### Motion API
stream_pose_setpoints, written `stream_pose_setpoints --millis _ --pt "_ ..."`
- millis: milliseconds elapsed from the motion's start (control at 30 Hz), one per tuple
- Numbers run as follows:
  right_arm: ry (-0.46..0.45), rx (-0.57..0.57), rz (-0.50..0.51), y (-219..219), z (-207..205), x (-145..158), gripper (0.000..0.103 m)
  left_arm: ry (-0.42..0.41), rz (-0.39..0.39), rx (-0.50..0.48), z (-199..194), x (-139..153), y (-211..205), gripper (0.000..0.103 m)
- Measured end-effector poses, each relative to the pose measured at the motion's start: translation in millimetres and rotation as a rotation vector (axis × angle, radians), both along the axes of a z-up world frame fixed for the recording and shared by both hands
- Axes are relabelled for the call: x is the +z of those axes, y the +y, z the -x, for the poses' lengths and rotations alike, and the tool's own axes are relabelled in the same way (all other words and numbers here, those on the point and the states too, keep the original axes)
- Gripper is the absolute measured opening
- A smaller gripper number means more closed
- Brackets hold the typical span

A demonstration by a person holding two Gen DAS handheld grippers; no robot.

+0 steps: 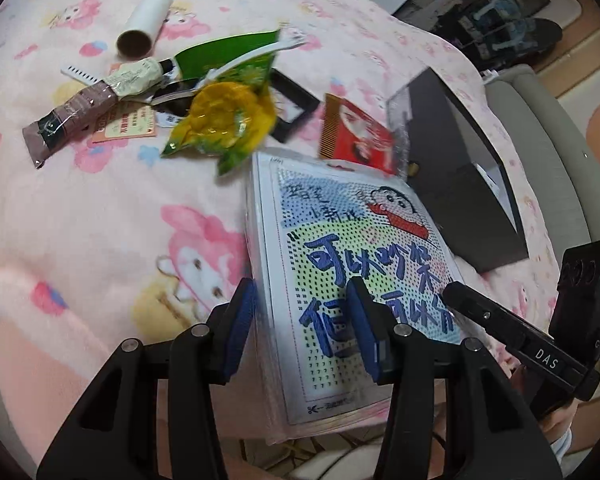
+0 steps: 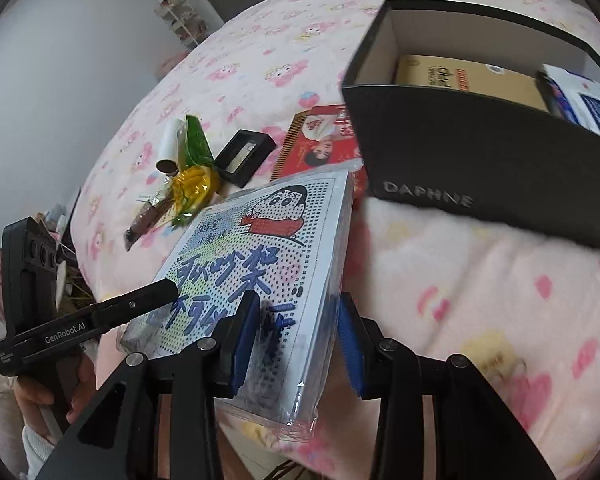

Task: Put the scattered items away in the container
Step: 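Carry the bead-art kit with the left tool over the black box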

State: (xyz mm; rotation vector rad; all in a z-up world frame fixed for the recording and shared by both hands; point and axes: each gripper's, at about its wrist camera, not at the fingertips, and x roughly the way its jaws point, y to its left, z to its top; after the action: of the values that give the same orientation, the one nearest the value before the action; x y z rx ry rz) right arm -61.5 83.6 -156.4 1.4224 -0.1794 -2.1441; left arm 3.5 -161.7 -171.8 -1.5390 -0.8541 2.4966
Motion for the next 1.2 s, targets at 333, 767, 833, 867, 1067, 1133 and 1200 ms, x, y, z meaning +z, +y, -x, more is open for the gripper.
stream_pose_setpoints --millis 333,767,833,867,1067,1133,1200 --pt "0.089 -0.042 0.098 35 -24 52 0.035 0.15 0.069 -0.044 -20 73 27 0.048" --pt "0.263 -0.168 0.148 102 -10 109 0.035 0.324 0.125 -0.182 35 135 102 0.048" --pt "0.288 -0.191 0.123 113 3 117 0.035 0.336 0.119 -0.206 55 139 115 0.048" --pt "0.299 -0.202 0.11 118 11 120 0.035 0.34 0.125 -0.217 67 138 122 0.048" --pt "0.315 -0.24 0.007 142 67 121 0.035 0.297 0.146 -0.259 143 127 159 0.048" --pt "0.289 -0.249 0.004 151 85 115 0.035 0.265 0.137 -0.269 164 121 166 0.048" --pt "0.263 -0.254 -0.007 157 100 107 0.035 0.217 0.129 -0.278 184 112 171 0.048"
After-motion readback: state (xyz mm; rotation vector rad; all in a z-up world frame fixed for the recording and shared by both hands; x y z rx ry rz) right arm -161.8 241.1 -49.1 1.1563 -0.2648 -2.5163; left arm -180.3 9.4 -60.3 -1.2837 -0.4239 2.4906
